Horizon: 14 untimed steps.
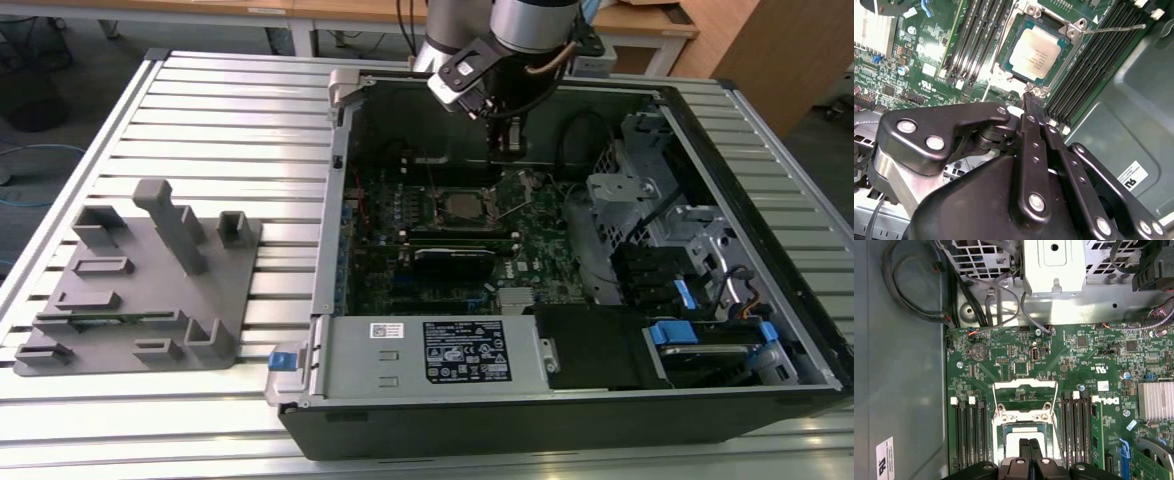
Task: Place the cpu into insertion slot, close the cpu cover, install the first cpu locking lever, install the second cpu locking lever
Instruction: 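Close the cpu cover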
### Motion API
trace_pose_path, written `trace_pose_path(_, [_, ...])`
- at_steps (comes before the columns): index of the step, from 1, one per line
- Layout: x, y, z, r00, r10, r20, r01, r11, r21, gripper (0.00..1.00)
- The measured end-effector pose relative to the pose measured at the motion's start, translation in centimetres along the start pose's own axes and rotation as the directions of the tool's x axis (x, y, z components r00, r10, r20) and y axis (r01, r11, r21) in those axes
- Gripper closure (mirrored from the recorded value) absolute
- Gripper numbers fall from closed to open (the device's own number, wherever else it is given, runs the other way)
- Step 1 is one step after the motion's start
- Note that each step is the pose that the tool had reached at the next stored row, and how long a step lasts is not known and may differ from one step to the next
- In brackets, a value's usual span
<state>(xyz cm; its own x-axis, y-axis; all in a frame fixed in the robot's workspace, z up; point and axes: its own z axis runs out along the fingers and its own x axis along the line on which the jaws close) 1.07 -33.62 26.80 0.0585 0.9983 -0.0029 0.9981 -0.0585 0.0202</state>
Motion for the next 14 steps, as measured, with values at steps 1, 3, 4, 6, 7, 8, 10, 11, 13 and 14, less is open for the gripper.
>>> trace_pose_path(1, [0.0,0.09,0.0,1.0,0.0,0.0001,0.0,1.0,0.0001,0.89])
trace_pose_path(3, [0.02,0.28,0.0,1.0,0.0,0.0001,0.0,1.0,0.0,0.89])
trace_pose_path(4, [0.02,0.35,0.01,1.0,0.0,0.0,0.0,1.0,0.0,0.89])
trace_pose_path(6, [0.02,0.39,0.01,1.0,0.0,0.0001,0.0,1.0,0.0,0.89])
trace_pose_path(7, [0.02,0.39,0.01,1.0,0.0,0.0001,0.0,1.0,0.0,0.89])
trace_pose_path(8, [0.02,0.4,0.01,1.0,0.0,0.0001,0.0,1.0,0.0,0.89])
trace_pose_path(10, [0.02,0.41,0.01,1.0,0.0,0.0001,0.0,1.0,0.0,0.89])
trace_pose_path(11, [0.02,0.44,0.01,1.0,0.0,0.0,0.0,1.0,0.0,0.89])
trace_pose_path(13, [0.03,0.5,0.01,1.0,0.0,0.0,0.0,1.0,0.0,0.89])
trace_pose_path(14, [0.03,0.51,0.01,1.0,0.0,0.0,0.0,1.0,0.0,0.89])
